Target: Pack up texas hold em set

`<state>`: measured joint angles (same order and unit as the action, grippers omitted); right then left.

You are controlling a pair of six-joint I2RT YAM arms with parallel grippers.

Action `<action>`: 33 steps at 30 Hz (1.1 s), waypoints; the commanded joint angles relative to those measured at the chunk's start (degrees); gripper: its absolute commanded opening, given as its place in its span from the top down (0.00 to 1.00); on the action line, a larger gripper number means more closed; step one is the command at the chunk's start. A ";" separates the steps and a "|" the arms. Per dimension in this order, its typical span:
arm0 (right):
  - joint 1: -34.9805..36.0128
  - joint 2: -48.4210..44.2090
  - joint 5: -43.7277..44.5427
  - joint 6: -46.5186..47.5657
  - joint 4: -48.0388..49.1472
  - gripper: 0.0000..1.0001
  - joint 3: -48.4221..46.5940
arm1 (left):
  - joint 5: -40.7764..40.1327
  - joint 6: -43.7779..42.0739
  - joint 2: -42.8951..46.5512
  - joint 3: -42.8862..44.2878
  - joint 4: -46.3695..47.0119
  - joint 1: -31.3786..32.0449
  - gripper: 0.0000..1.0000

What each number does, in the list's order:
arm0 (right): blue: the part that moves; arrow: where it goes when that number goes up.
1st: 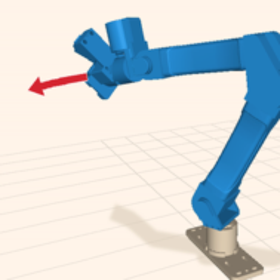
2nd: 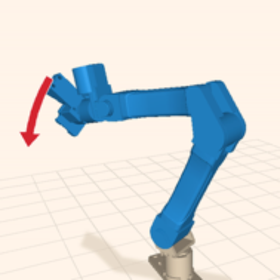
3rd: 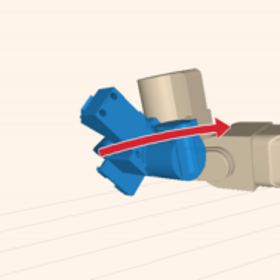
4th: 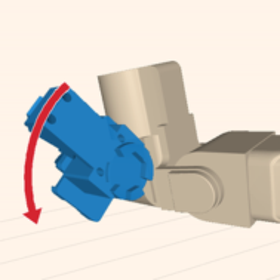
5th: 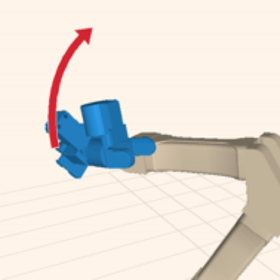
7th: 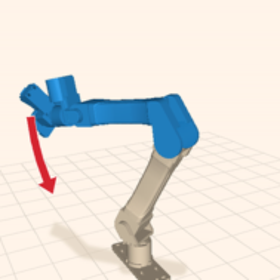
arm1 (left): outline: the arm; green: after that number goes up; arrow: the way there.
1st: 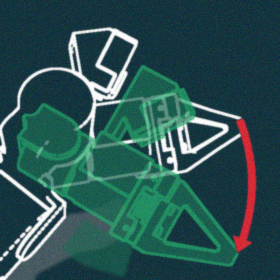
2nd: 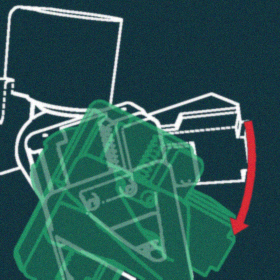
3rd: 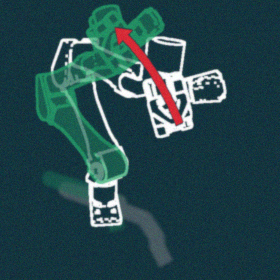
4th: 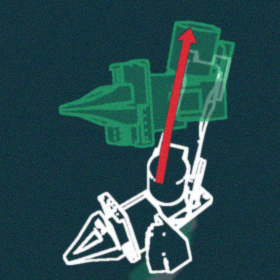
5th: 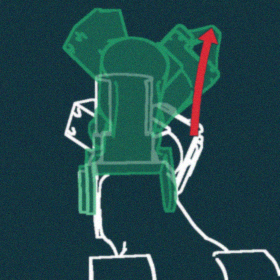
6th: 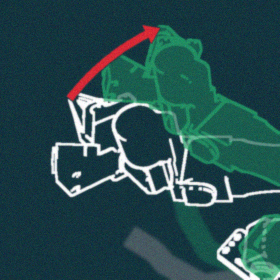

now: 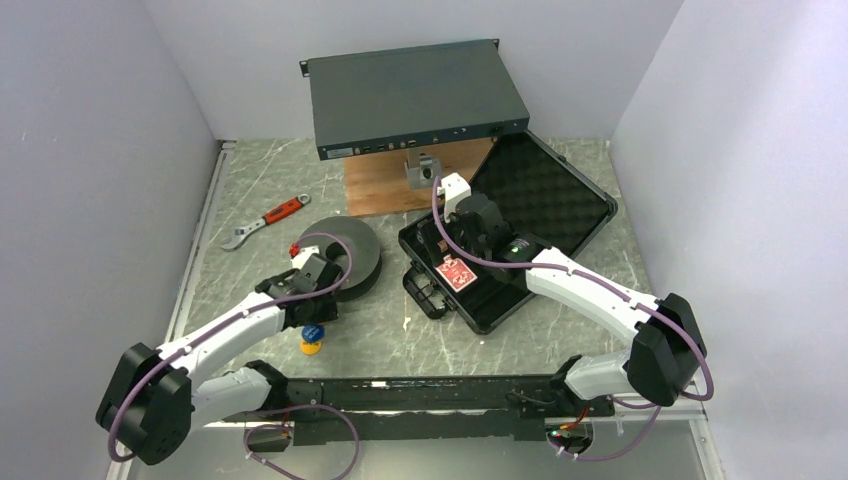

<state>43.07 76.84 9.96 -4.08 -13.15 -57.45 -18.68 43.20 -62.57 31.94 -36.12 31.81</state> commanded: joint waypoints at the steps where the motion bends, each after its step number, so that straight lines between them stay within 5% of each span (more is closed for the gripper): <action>1: -0.09 -0.51 -0.15 0.33 2.86 0.00 -0.03 | 0.06 0.65 2.63 1.14 -2.56 1.23 1.00; 16: -0.09 -2.62 3.55 -0.19 4.36 0.00 1.30 | 2.77 -1.90 8.33 2.30 -3.51 5.07 1.00; 33: -0.10 -8.93 11.22 -1.10 9.23 0.00 5.60 | 3.54 -6.86 1.14 14.58 0.71 14.21 1.00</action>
<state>43.07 70.57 17.43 -4.32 -8.21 -52.84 -15.68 38.59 -58.92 42.09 -38.33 44.60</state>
